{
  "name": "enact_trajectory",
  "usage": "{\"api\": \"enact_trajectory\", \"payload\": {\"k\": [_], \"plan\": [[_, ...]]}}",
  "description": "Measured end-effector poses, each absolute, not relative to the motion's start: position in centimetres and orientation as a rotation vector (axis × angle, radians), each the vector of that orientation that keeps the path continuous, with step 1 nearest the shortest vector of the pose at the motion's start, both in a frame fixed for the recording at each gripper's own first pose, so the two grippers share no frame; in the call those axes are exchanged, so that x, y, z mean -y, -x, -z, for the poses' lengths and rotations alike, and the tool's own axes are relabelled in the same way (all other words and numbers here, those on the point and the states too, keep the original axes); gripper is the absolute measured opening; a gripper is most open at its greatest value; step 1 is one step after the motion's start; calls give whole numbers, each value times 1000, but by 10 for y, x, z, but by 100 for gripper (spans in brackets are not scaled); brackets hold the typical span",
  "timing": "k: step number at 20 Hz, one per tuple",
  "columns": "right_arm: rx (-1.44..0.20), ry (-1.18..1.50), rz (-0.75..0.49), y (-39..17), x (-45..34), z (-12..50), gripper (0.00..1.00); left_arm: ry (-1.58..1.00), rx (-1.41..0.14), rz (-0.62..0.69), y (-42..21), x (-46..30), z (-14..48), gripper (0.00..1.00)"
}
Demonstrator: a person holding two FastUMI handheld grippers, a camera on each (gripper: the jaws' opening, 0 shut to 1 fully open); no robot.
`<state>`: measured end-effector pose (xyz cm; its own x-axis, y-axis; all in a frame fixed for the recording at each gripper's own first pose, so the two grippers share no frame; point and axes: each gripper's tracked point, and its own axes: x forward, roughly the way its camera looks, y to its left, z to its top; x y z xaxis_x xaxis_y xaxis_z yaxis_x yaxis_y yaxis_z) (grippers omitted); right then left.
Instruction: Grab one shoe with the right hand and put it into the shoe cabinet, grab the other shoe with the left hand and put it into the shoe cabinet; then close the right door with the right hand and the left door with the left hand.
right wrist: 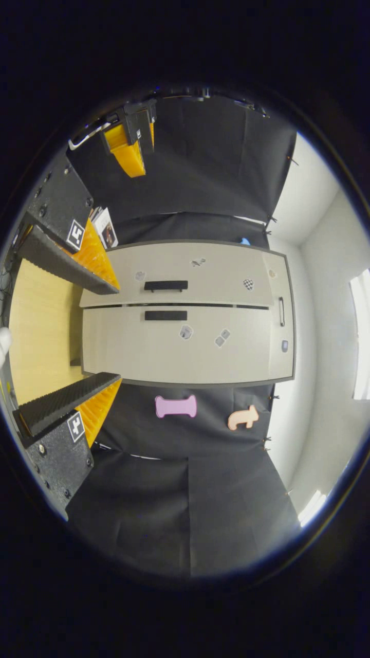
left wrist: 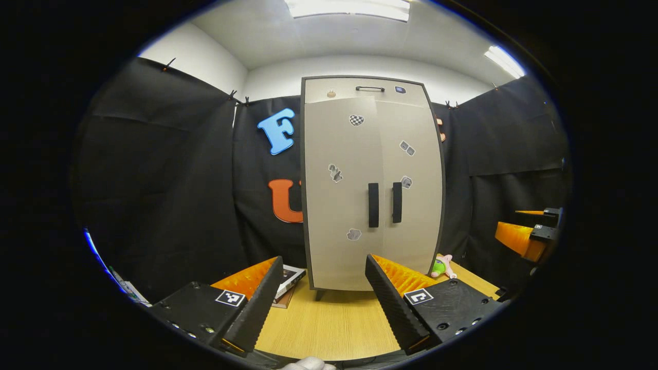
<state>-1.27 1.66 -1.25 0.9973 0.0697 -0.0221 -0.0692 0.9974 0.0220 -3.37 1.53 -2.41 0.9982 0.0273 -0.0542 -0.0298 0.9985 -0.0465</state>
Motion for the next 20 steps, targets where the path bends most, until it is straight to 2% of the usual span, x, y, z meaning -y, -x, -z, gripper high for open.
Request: {"api": "enact_trajectory", "payload": {"k": [1, 2, 5, 6, 9, 10, 11, 12, 14, 17, 18, 20], "plan": [[-26, -23, -70, 12, -17, 13, 99, 45, -55, -28, 34, -16, 23, 100], [-25, -23, -69, 12, -18, 13, 99, 46, -55, -28, 35, -16, 23, 96], [-23, -16, -72, 12, -21, 12, 99, 46, -56, -29, 35, -16, 22, 96], [-20, -16, -71, 13, -22, 11, 99, 47, -54, -28, 35, -17, 22, 100], [-21, -21, -71, 11, -23, 12, 99, 48, -54, -34, 35, -19, 20, 100], [-21, -20, -69, 10, -23, 11, 99, 49, -53, -34, 35, -19, 19, 96], [-23, -19, -66, 11, -23, 11, 99, 49, -54, -34, 34, -22, 20, 100], [-24, -19, -66, 11, -24, 12, 99, 47, -55, -32, 33, -23, 21, 96], [-28, -19, -66, 10, -24, 13, 99, 43, -55, -30, 31, -23, 21, 100], [-30, -26, -64, 10, -24, 12, 99, 50, -49, -33, 31, -25, 20, 100], [-29, -23, -61, 10, -23, 12, 99, 53, -50, -32, 30, -25, 20, 96], [-28, -19, -60, 9, -24, 11, 99, 51, -49, -32, 30, -26, 21, 100]]}}
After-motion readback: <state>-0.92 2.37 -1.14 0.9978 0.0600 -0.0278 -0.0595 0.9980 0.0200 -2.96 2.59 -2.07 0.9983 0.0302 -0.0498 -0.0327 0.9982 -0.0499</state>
